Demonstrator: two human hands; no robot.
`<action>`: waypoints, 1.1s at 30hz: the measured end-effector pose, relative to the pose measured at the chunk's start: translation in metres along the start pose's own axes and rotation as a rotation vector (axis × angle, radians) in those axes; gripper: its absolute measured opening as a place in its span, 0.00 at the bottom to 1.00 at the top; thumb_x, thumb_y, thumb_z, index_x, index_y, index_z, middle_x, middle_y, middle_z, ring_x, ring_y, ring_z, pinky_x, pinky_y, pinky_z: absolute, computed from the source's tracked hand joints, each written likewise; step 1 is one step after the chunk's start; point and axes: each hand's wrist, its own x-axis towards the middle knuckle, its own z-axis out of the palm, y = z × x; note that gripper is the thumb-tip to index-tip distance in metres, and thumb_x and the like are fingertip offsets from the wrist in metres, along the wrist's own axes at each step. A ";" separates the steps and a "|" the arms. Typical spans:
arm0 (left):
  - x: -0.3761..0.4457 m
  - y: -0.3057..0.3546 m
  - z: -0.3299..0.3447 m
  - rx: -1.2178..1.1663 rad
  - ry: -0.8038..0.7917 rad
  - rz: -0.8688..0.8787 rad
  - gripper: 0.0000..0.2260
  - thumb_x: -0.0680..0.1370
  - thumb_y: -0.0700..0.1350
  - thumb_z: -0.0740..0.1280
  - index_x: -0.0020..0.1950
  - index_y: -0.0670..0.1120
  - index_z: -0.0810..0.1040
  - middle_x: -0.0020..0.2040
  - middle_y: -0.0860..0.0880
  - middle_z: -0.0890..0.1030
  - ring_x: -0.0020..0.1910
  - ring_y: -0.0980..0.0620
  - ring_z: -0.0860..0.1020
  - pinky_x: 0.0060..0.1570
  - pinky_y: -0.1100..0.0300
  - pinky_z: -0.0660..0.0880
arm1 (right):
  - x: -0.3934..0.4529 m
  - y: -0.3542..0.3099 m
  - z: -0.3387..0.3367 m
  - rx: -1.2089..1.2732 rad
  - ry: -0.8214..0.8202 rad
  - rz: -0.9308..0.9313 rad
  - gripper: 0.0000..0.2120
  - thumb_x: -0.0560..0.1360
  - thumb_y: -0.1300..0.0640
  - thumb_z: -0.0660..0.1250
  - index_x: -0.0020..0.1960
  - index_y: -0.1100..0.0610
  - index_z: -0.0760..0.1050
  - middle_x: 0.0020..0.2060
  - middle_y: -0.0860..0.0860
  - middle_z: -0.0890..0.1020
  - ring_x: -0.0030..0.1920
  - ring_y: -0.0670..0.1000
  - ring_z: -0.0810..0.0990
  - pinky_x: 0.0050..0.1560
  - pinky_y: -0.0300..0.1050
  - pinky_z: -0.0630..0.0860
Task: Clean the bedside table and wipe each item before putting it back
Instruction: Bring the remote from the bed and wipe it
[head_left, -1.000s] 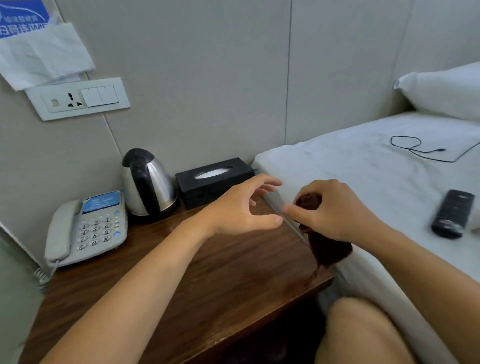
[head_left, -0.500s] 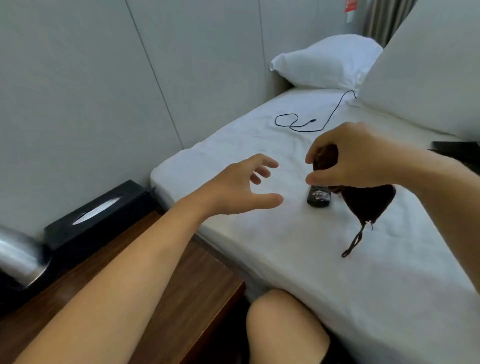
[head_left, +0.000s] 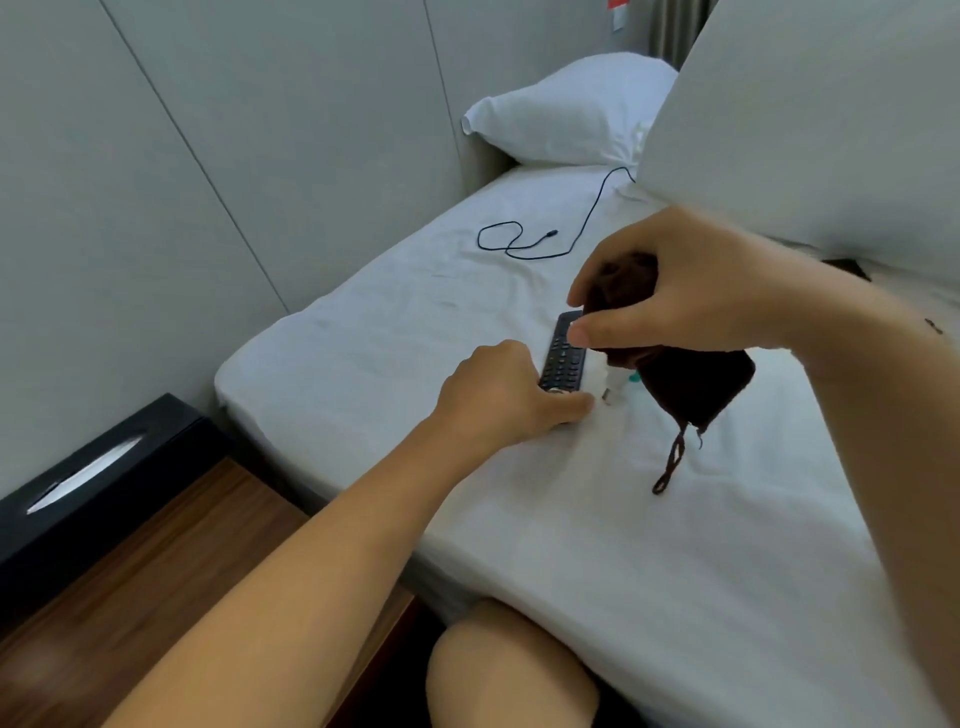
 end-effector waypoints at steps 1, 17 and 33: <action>0.001 -0.002 0.001 -0.033 0.011 -0.010 0.22 0.67 0.64 0.75 0.42 0.45 0.79 0.36 0.50 0.82 0.35 0.48 0.82 0.29 0.56 0.74 | -0.001 -0.002 0.001 0.023 0.001 -0.008 0.10 0.67 0.45 0.80 0.46 0.46 0.84 0.40 0.42 0.86 0.39 0.43 0.86 0.50 0.52 0.85; -0.189 -0.168 -0.063 0.128 0.486 -0.206 0.14 0.66 0.59 0.74 0.48 0.56 0.80 0.38 0.59 0.78 0.40 0.53 0.78 0.41 0.54 0.76 | -0.013 -0.111 0.120 0.448 -0.248 -0.174 0.10 0.70 0.54 0.80 0.49 0.54 0.84 0.39 0.51 0.87 0.37 0.52 0.88 0.40 0.48 0.85; -0.426 -0.318 -0.053 0.162 0.470 -0.864 0.16 0.67 0.63 0.74 0.50 0.58 0.78 0.41 0.59 0.77 0.44 0.52 0.78 0.42 0.54 0.72 | -0.003 -0.257 0.313 0.450 -0.593 -0.318 0.20 0.65 0.37 0.79 0.49 0.49 0.85 0.43 0.46 0.87 0.44 0.44 0.86 0.47 0.42 0.82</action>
